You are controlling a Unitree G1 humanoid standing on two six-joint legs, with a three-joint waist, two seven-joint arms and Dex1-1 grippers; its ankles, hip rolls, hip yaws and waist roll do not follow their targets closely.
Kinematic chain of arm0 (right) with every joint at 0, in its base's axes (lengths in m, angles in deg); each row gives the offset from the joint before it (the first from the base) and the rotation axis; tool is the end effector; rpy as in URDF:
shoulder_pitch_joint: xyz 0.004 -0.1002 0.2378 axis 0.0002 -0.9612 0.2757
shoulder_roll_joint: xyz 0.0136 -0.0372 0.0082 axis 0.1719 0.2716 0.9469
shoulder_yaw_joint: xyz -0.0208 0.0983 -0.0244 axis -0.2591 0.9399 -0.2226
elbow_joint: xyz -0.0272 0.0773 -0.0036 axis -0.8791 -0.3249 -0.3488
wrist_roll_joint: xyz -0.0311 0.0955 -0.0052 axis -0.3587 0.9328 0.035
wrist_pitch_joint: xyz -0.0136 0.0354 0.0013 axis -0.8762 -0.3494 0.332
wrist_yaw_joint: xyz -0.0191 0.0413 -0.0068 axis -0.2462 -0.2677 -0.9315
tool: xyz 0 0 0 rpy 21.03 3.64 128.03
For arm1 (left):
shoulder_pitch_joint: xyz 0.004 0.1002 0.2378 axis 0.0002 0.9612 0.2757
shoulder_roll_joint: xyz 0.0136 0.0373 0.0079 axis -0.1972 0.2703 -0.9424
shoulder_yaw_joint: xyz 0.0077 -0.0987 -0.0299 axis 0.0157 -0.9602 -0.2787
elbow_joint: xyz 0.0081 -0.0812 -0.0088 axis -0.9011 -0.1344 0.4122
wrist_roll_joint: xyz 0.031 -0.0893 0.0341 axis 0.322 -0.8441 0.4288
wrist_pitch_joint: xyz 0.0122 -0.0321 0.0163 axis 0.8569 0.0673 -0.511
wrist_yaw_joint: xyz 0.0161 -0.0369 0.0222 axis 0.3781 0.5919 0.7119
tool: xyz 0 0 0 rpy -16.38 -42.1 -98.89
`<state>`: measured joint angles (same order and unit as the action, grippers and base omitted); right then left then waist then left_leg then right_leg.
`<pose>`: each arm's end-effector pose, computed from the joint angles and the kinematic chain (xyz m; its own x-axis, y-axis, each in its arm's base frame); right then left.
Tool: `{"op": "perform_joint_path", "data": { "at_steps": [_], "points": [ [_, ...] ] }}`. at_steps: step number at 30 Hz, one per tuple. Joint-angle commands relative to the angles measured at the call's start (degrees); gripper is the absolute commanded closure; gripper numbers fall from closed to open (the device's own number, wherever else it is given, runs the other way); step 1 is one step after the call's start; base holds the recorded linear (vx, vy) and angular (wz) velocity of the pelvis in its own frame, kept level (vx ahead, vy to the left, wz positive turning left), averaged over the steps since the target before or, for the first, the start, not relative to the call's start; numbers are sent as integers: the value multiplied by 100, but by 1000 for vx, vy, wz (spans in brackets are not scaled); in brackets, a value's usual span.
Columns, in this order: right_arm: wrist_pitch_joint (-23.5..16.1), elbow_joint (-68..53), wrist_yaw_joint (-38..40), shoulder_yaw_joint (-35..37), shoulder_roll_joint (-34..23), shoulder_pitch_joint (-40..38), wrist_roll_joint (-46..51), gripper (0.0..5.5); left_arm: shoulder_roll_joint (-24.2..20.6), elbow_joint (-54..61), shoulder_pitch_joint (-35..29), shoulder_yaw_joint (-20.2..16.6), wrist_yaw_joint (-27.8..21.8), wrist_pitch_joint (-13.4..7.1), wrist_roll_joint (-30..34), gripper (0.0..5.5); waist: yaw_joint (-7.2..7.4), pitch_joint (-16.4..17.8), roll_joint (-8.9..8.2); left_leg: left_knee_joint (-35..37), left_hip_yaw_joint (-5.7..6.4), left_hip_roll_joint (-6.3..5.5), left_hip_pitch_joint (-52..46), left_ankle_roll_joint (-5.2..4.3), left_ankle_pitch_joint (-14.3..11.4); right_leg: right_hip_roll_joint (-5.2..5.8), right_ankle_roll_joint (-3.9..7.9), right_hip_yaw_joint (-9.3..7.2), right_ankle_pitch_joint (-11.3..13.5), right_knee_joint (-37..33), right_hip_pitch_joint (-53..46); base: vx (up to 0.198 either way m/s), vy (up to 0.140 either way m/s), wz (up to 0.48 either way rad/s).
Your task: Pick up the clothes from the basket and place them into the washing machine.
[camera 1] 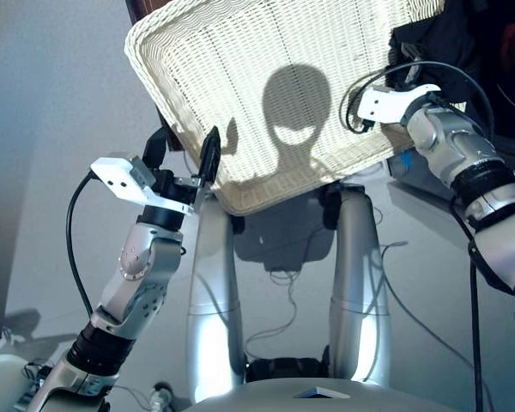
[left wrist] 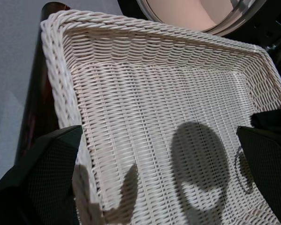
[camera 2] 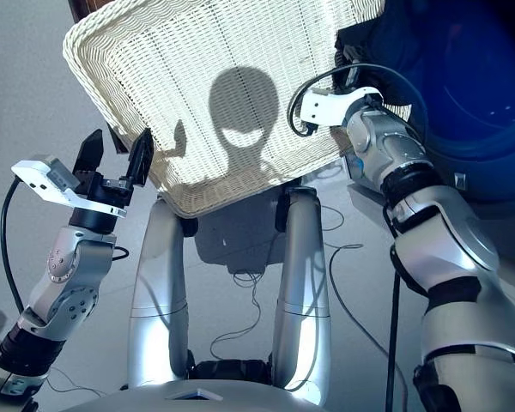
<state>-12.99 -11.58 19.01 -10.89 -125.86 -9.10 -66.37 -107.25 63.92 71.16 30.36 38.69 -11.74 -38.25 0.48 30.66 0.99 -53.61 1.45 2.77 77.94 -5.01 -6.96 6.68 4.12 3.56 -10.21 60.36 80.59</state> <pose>0.3688 -0.2176 0.2132 0.9961 0.0291 0.0833 0.0841 -0.0264 -0.9961 0.2041 0.1736 0.1374 0.8606 -0.2065 0.4655 0.3460 0.9079 -0.2369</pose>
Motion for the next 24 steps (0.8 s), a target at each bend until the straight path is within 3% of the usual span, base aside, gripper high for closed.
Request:
{"op": "perform_joint_path", "data": {
  "at_steps": [1,5,16,24],
  "points": [
    [238,538,259,-107,-227,567,241,550,180,421,81,86,-89,-297,-66,0,-160,-86,247,-232,-250,66,64,114,145,0,0,-293,575,-99,45,0,0,0],
    [242,519,287,-120,-192,597,275,550,187,433,85,87,-80,-288,-47,0,-154,-86,236,-229,-244,60,53,114,142,-3,-2,-295,574,-113,25,4,-3,319],
    [294,-314,442,224,-295,291,386,550,235,425,98,-14,23,-271,23,0,-64,-86,148,-215,-271,60,34,120,124,-29,-1,-261,579,-147,21,2,3,-57],
    [257,-1452,539,872,-726,-576,373,550,261,470,179,-113,73,-271,59,0,56,-86,68,-227,-262,53,60,127,122,-47,3,-241,581,-158,34,0,0,0]
  ]
}}
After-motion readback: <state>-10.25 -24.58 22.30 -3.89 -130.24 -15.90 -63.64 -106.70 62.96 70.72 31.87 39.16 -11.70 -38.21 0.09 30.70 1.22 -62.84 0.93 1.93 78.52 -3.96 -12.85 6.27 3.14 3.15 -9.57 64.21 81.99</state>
